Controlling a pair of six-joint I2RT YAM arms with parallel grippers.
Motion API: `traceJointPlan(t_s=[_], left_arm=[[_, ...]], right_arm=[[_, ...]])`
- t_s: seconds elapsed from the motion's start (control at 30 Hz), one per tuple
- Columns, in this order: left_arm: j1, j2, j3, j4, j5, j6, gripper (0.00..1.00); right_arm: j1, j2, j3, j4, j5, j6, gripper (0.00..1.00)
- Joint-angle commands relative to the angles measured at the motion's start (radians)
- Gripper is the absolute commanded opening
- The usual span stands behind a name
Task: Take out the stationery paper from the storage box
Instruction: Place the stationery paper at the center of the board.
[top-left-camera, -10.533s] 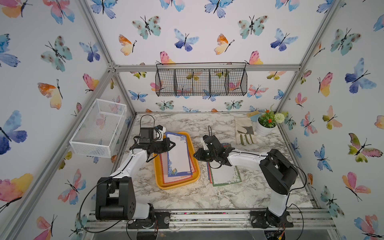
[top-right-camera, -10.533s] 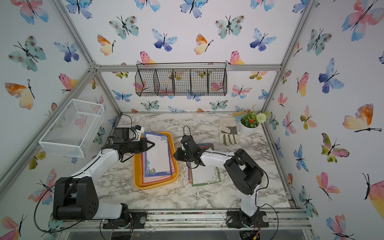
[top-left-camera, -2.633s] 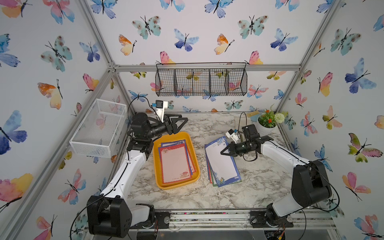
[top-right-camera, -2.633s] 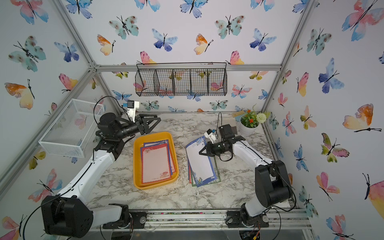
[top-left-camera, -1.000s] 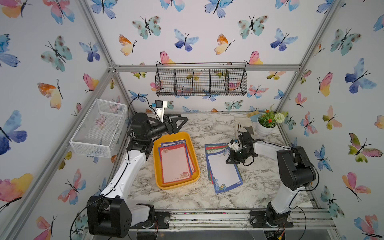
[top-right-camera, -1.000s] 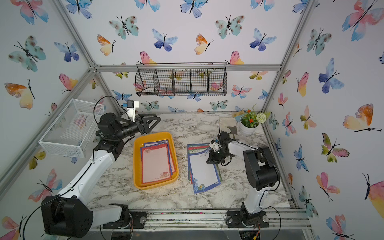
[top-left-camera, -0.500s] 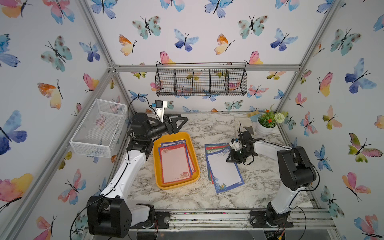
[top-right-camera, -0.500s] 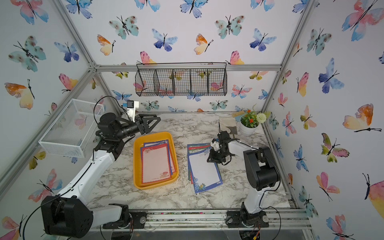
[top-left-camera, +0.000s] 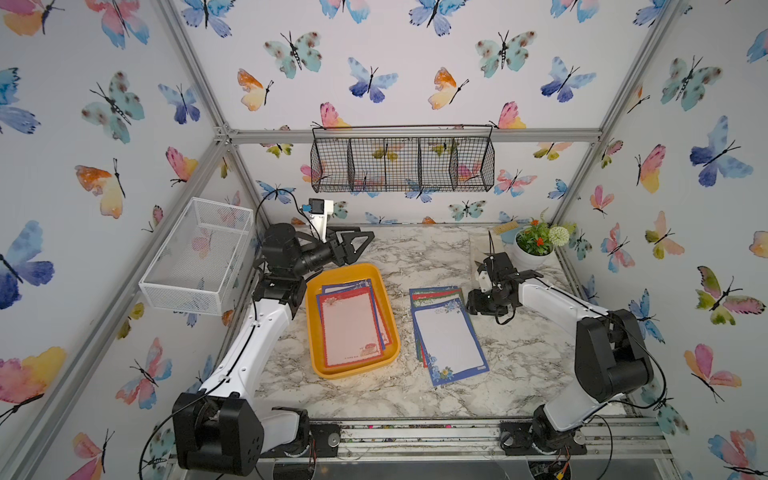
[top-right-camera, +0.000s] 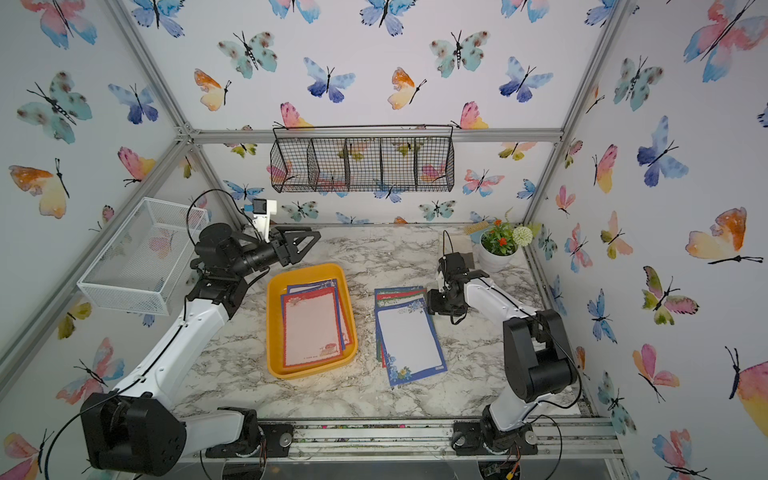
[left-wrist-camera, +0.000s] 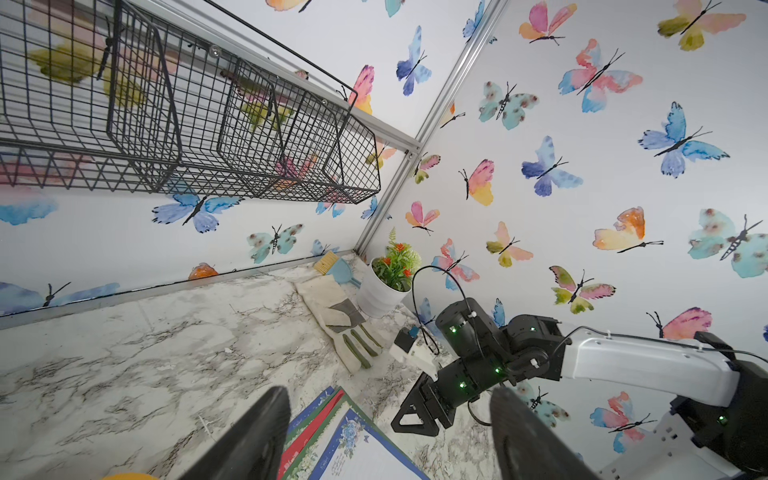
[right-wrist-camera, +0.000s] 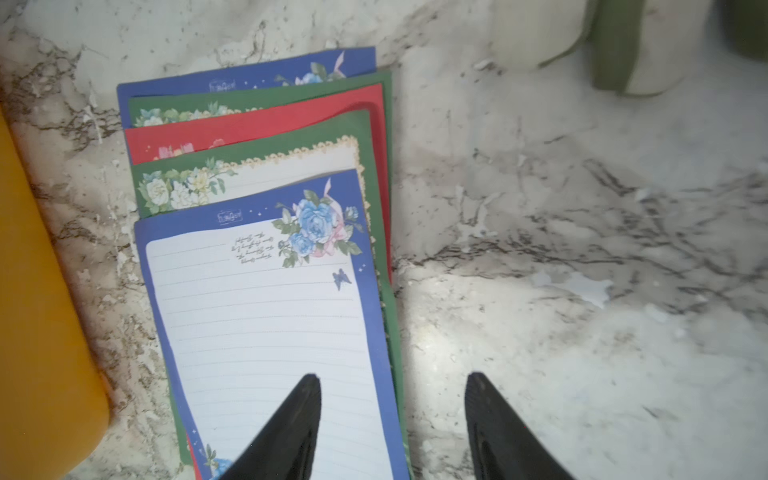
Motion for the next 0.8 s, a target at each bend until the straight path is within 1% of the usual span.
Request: traceJointPlan(t_s=[0.0,0.27,0.6,0.77], left_arm=[[0.007,-0.013,0.031,-0.047,-0.039,0.039,0.79],[0.006,-0.013,0.062,-0.152,-0.133,0.095,0.78],[0.006,0.002,0.064,-0.167,-0.148,0.103,0.78],[0.007,0.008,0.068,-0.182,-0.159,0.11,0.78]], right_arm=[[-0.006,-0.019,0.039,-0.059,0.125,0.013,0.62],[-0.006,-0.067,0.096,-0.075,0.174,0.016,0.63],[-0.006,-0.131,0.106,-0.044,0.18,0.018,0.63],[-0.006,-0.144,0.113,-0.028,0.163,0.019,0.63]])
